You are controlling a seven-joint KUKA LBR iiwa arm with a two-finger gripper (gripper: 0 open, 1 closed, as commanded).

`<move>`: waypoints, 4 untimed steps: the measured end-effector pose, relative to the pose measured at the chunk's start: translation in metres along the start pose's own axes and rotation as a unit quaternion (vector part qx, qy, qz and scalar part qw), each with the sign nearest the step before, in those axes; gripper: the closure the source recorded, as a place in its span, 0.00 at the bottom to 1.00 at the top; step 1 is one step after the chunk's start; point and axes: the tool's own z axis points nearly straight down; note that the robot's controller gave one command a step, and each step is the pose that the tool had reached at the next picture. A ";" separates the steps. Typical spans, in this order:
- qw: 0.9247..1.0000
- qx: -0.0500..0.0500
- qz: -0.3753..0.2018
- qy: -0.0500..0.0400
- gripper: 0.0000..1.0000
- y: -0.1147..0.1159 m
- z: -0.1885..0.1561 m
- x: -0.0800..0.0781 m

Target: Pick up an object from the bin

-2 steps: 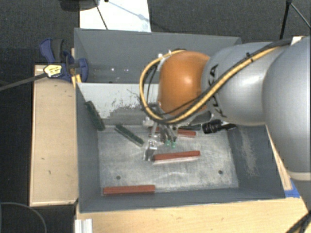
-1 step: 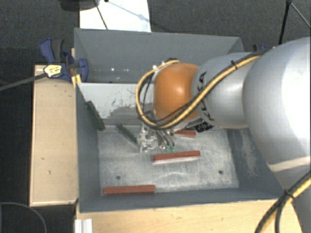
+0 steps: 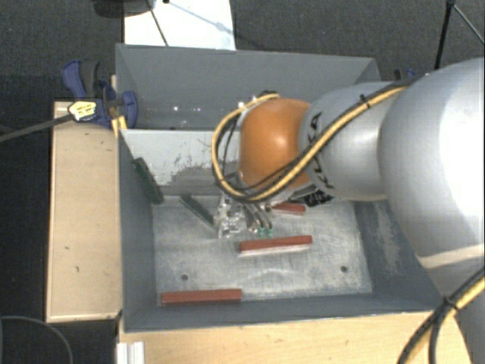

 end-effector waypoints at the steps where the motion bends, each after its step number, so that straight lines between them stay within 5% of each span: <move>1: 0.995 0.001 -0.097 0.001 0.00 -0.001 -0.066 0.009; 2: 0.995 0.001 -0.096 0.003 0.00 -0.001 -0.064 0.010; 3: 0.993 0.001 -0.119 0.005 1.00 -0.044 -0.001 0.044; 4: 0.993 0.001 -0.118 0.005 1.00 -0.044 -0.001 0.044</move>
Offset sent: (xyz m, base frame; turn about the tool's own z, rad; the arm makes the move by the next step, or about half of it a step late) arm 0.0000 0.0000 0.0000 0.0000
